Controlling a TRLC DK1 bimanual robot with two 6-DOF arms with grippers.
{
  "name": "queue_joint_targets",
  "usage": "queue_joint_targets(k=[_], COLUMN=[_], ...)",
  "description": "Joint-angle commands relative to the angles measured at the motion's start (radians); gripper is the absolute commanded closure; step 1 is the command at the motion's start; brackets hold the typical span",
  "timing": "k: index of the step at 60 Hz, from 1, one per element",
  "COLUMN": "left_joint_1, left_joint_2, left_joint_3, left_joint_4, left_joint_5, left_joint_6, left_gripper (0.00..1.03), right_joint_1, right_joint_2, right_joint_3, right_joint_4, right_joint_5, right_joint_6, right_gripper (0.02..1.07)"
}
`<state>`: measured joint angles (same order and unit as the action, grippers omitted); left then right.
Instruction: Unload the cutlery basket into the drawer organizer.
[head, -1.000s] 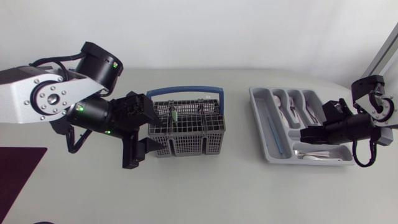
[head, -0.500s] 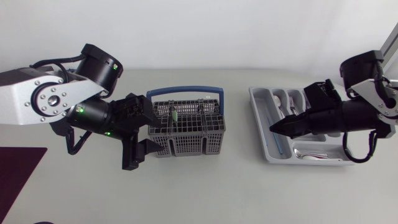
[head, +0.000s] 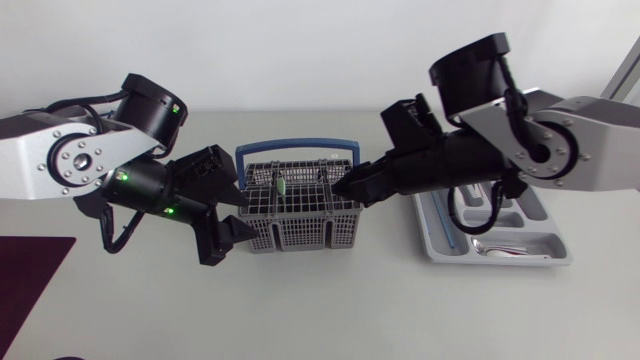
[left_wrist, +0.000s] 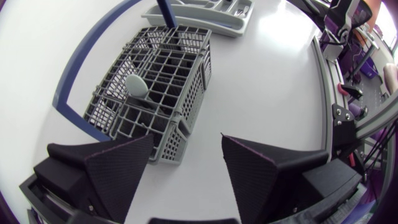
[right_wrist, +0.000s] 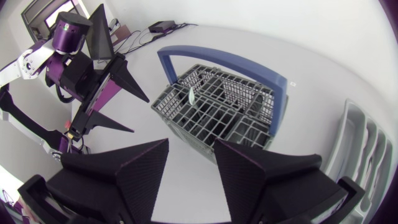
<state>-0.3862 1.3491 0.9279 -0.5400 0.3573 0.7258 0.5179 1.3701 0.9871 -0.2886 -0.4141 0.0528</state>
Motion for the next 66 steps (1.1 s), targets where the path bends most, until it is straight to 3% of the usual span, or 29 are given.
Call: queue_joint_targets(k=[1,17,46,66], left_joint_1=[0.012,0.024,0.061,0.073], left_joint_2=[0.012,0.031,0.038,0.071], left_joint_3=[-0.038,-0.044,-0.044,-0.027], left_joint_4=[0.012,0.043,0.077,0.103], left_joint_5=[-0.006,-0.026,-0.027,-0.026], left_joint_6=[-0.074,-0.2,-0.209,-0.209], left_gripper=[0.14,0.14,0.14,0.14], right_joint_1=[0.047,0.126,0.226,0.243], right_joint_2=[0.063,0.198,0.366,0.44], right_joint_3=[0.036,0.108,0.176,0.226], right_joint_4=[0.034,0.108,0.252,0.293], right_joint_5=[0.028,0.09,0.281,0.376], right_joint_6=[0.05,0.087,0.16,0.18], right_gripper=[0.52,0.52,0.52,0.6])
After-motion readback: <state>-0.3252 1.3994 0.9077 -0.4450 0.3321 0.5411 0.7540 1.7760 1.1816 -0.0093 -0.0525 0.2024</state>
